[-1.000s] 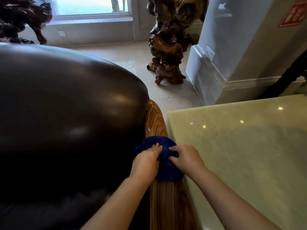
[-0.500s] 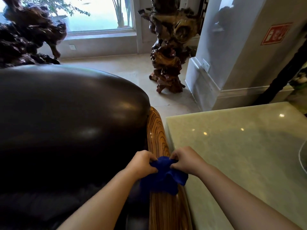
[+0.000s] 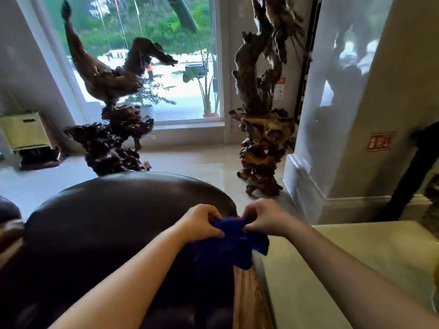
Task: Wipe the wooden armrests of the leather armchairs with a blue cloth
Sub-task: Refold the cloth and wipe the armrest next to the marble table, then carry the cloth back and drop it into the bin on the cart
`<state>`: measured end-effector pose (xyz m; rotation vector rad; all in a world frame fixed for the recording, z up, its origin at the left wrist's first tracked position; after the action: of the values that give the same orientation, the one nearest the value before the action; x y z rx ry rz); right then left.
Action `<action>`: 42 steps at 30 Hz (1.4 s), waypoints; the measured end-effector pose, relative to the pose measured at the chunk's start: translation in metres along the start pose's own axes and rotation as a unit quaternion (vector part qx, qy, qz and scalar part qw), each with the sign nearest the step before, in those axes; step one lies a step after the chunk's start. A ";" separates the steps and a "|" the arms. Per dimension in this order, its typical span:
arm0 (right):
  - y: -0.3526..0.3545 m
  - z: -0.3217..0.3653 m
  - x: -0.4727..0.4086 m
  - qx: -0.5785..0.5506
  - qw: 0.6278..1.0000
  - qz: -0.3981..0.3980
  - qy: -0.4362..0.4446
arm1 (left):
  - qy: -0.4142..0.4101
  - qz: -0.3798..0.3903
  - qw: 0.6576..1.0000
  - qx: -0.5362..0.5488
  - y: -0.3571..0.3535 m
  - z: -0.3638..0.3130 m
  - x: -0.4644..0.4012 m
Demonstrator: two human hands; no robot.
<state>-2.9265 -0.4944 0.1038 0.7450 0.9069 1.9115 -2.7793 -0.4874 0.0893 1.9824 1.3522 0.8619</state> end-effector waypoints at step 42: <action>-0.418 0.830 0.195 0.099 0.839 0.215 0.489 | 0.353 -0.333 0.869 0.092 0.265 0.343 0.855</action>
<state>-2.1820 0.0762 0.2509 -0.0102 1.6737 2.6789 -2.1266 0.1988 0.2367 1.1451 2.4098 1.1718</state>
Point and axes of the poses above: each hand's wrist, its own x-axis away from the middle knuckle, its own y-axis out of the back of the hand, z = x × y, the point moved 9 cm from there along -x, towards the middle knuckle, and after that the axes turned 5 degrees about z, right-handed, at the moved point
